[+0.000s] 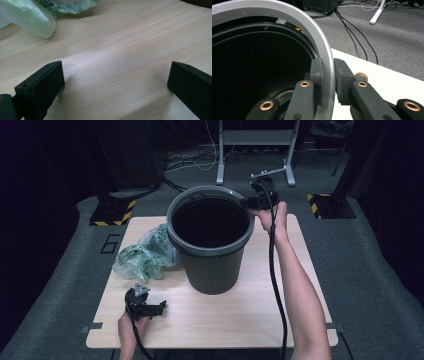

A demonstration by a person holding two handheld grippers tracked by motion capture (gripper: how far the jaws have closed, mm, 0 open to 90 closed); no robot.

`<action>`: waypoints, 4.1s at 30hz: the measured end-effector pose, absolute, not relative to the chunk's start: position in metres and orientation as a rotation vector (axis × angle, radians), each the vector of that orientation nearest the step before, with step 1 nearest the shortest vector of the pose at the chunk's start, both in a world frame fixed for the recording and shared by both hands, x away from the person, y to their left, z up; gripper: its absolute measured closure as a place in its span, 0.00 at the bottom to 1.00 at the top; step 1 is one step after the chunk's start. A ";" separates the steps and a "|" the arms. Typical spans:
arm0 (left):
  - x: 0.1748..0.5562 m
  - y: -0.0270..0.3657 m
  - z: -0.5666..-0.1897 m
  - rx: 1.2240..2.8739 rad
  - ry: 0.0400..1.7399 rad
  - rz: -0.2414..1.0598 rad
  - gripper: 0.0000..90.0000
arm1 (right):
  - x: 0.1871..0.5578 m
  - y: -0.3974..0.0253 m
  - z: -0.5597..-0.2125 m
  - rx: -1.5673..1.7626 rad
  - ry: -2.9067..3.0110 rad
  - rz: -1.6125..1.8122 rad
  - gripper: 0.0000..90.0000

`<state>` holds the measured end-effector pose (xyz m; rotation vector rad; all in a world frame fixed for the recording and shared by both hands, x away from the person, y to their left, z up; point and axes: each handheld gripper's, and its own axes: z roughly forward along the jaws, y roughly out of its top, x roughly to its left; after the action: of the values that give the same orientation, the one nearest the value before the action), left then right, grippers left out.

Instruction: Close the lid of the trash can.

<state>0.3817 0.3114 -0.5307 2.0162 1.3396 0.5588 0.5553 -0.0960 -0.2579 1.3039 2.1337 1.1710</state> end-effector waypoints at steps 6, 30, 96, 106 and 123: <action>0.382 0.311 -0.531 2.016 1.340 0.559 0.01 | 0.556 -0.089 -0.257 1.278 2.144 1.108 0.87; 0.382 0.312 -0.530 2.020 1.341 0.556 0.01 | 0.556 -0.073 -0.257 1.180 2.195 0.929 0.86; 0.382 0.311 -0.531 2.010 1.343 0.559 0.01 | 0.466 -0.172 -0.304 1.174 2.025 1.318 0.00; 0.382 0.311 -0.531 2.010 1.343 0.559 0.01 | 0.441 -0.184 -0.345 1.180 2.022 1.253 0.00; 0.382 0.311 -0.531 2.008 1.343 0.563 0.01 | 0.406 -0.215 -0.483 1.395 2.032 1.062 0.00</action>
<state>0.3818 0.3109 -0.5309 2.0076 1.3425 0.5630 0.4056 -0.2154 -0.4832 1.3950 2.0315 1.0617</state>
